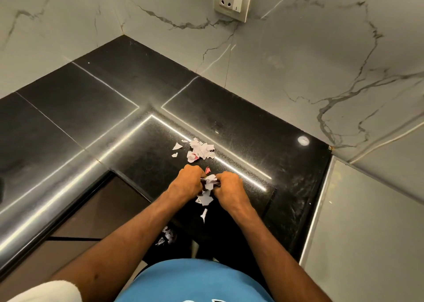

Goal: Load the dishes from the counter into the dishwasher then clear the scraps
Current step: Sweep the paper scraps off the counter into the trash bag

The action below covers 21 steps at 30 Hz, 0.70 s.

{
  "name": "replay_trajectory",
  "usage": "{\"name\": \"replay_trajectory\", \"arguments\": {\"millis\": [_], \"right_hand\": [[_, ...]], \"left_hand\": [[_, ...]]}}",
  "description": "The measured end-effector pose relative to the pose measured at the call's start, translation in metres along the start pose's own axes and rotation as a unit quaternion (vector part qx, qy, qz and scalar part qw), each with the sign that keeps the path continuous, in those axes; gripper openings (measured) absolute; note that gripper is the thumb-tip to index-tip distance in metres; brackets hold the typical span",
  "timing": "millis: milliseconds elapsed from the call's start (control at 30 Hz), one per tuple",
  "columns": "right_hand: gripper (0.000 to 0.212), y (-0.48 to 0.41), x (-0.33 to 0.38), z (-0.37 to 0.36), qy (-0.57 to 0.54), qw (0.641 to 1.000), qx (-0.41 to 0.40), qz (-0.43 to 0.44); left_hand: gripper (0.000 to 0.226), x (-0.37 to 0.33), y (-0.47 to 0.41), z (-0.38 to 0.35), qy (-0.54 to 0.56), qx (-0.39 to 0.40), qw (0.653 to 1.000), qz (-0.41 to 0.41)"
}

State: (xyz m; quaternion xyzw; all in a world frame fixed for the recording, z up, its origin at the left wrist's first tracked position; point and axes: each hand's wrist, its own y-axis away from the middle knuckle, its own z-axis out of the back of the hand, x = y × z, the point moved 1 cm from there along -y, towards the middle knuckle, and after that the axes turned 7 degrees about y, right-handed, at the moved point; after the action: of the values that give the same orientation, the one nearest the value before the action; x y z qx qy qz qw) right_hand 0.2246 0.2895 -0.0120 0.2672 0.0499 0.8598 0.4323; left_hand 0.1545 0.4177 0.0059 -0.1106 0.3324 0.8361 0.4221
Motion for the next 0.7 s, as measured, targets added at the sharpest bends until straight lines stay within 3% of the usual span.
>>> {"name": "replay_trajectory", "arguments": {"millis": [233,433,700], "right_hand": [[0.005,0.006,0.008,0.007,-0.091,0.996,0.013,-0.015],[0.014,0.01,0.029,-0.006,-0.069,0.997,0.017,0.011],[0.009,0.032,0.087,-0.039,-0.061,0.995,0.053,0.052]], "left_hand": [[0.009,0.012,0.006,0.01,0.062,-0.017,0.998,0.019],[0.013,0.035,0.025,0.017,0.08,-0.026,0.996,0.035],[0.009,0.097,0.067,0.027,0.085,-0.043,0.993,0.076]]}}
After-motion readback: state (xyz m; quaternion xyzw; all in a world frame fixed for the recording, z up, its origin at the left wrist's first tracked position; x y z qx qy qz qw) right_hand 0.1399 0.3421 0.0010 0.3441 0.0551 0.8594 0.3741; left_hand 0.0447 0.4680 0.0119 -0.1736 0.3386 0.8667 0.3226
